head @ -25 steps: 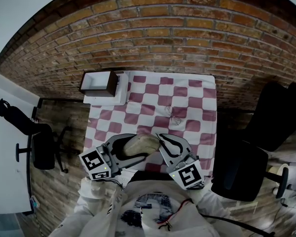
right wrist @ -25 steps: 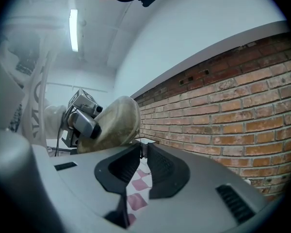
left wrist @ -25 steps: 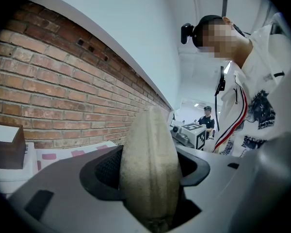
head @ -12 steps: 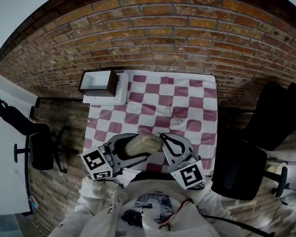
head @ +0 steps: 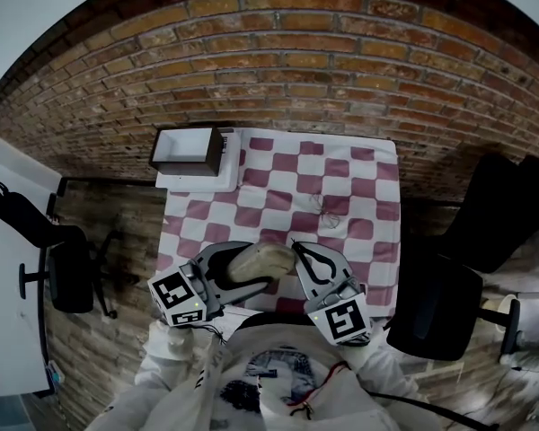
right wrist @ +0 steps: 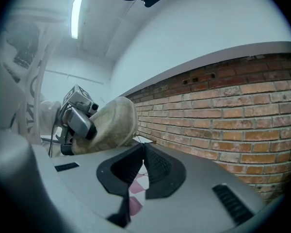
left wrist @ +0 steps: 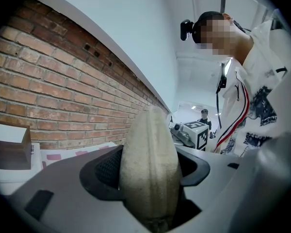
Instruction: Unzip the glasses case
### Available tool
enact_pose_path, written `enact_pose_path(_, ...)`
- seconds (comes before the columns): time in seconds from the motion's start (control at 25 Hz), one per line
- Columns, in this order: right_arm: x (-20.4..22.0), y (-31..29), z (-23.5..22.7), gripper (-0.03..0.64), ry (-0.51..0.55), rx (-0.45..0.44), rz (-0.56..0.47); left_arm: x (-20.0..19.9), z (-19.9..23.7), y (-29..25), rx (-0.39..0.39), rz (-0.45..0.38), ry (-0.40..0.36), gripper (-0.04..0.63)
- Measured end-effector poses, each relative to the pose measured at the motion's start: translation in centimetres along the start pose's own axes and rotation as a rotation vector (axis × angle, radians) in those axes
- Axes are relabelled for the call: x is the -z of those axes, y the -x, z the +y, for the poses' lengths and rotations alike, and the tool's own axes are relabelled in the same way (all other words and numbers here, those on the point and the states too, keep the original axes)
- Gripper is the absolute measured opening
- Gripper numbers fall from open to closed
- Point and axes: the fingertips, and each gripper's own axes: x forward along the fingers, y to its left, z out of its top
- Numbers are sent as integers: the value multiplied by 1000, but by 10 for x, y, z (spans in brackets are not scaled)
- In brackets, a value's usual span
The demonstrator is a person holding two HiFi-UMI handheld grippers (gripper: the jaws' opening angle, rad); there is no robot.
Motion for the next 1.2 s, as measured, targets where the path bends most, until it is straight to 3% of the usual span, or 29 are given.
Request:
enact_pose_path(0.2, 1, -11, 9, 17, 29, 85, 59, 11, 6, 16, -3, 0, 2, 296)
enact_pose_path(0.44, 0, -23, 31, 17, 49, 150, 129, 27, 11, 42, -26, 73, -72, 293)
enact_pose_path(0.56, 2, -27, 47, 17, 39, 178, 160, 31, 12, 58, -14, 92, -89, 292)
enact_pose_path(1.2, -2, -30, 82, 17, 195, 302, 239, 49, 4, 92, 40, 146, -149, 291)
